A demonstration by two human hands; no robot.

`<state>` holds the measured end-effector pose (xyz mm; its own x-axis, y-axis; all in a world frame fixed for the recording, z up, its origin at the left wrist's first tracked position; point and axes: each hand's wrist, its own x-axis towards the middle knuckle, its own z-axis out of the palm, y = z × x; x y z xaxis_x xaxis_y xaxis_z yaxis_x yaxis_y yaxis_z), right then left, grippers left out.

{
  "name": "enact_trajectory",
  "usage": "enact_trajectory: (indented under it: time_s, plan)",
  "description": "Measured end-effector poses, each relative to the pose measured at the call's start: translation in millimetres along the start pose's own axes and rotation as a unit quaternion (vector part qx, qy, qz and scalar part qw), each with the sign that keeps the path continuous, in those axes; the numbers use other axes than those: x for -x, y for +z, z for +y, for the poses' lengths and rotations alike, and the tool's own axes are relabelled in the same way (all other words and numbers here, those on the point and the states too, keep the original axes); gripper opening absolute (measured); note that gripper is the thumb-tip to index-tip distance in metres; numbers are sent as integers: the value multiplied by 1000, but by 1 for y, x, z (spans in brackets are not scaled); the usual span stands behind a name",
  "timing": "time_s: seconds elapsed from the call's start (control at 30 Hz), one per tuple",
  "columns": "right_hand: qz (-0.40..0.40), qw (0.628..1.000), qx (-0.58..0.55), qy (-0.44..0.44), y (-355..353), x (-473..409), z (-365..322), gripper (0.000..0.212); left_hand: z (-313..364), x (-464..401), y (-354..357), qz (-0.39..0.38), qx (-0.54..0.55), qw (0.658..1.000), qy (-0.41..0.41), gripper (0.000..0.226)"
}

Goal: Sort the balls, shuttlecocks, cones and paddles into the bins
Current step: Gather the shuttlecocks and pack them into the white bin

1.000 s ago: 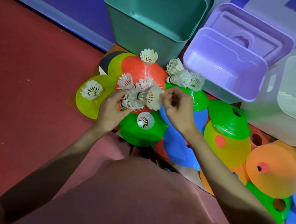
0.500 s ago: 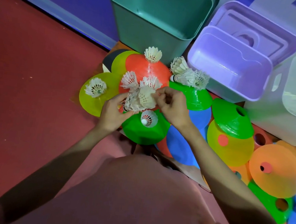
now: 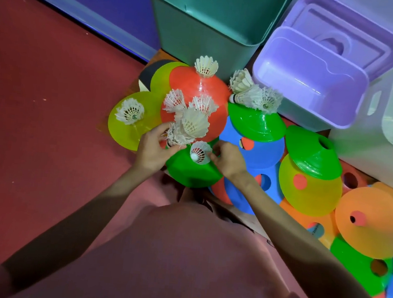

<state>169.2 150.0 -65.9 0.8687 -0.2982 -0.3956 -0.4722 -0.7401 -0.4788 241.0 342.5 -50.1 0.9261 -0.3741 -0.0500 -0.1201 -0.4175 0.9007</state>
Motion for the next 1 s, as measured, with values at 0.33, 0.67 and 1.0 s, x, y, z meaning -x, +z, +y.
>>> enact_trajectory:
  time_s: [0.33, 0.67, 1.0]
  plan:
    - [125, 983, -136, -13, -52, 31, 40, 7, 40, -8, 17, -32, -5, 998, 62, 56]
    - [328, 878, -349, -16, -165, 96, 95, 14, 98, -33, 101, -146, -60, 979, 128, 45]
    - [354, 870, -343, -18, -221, 110, 174, 17, 196, -44, 220, -219, -95, 943, 233, 51]
